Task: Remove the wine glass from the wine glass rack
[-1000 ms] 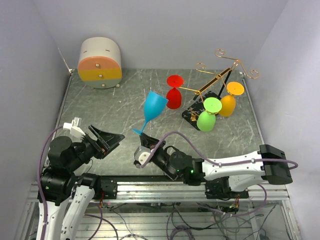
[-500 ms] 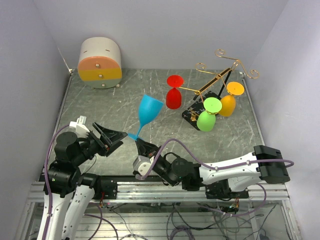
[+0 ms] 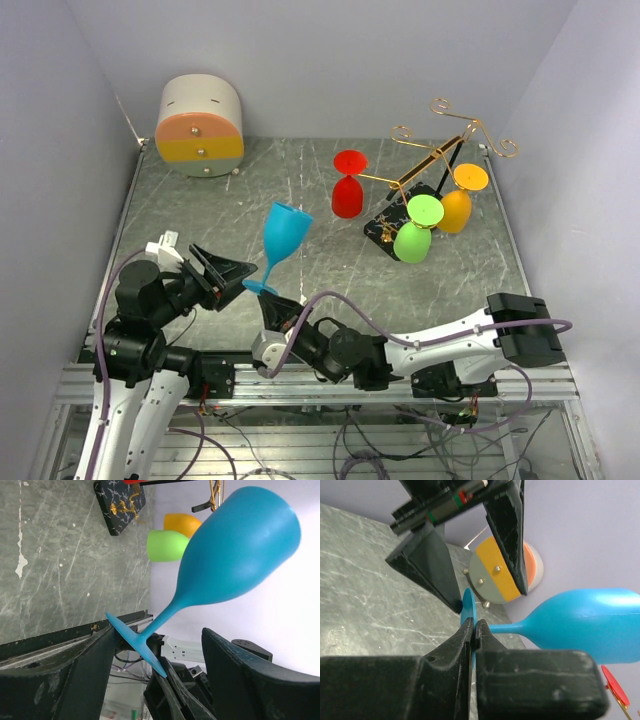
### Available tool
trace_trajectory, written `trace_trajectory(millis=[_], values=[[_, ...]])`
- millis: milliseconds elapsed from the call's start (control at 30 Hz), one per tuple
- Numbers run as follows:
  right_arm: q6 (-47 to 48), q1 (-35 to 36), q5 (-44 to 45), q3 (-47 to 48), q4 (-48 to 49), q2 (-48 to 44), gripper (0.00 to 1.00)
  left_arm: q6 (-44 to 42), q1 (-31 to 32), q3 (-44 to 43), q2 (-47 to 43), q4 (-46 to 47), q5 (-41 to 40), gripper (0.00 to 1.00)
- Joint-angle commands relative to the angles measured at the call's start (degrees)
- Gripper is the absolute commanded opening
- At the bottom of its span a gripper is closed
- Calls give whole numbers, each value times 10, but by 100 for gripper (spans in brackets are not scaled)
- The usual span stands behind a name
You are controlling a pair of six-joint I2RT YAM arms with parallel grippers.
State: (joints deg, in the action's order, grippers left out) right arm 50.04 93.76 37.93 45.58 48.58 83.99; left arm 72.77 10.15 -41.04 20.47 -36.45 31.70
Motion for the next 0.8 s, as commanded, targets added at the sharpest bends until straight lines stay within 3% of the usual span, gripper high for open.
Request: trace_trajectory(millis=[0,100,133,167,267,400,500,567,700,767], values=[[21,10,-5,28,50,27,0,19,-5,10,-3,23,47,78],[31,13,-7,38,57,43,0,22,-5,15,-4,30,50,73],[34,14,-7,41,58,47,0,24,-5,16,-5,35,50,66],[36,15,-6,42,60,51,0,24,-5,16,-7,37,48,56],[43,17,5,39,72,56,0,19,-5,12,-11,29,40,8],[50,22,44,25,97,43,0,12,-5,20,-16,25,33,7],[58,31,104,15,116,26,43,14,-5,34,-32,26,14,7],[64,43,144,3,112,4,60,16,-5,46,-40,23,-4,7],[16,77,220,-1,-7,-80,64,30,-5,74,-57,48,-39,7],[-86,80,235,27,-195,-128,63,29,-5,81,-64,55,-63,7]])
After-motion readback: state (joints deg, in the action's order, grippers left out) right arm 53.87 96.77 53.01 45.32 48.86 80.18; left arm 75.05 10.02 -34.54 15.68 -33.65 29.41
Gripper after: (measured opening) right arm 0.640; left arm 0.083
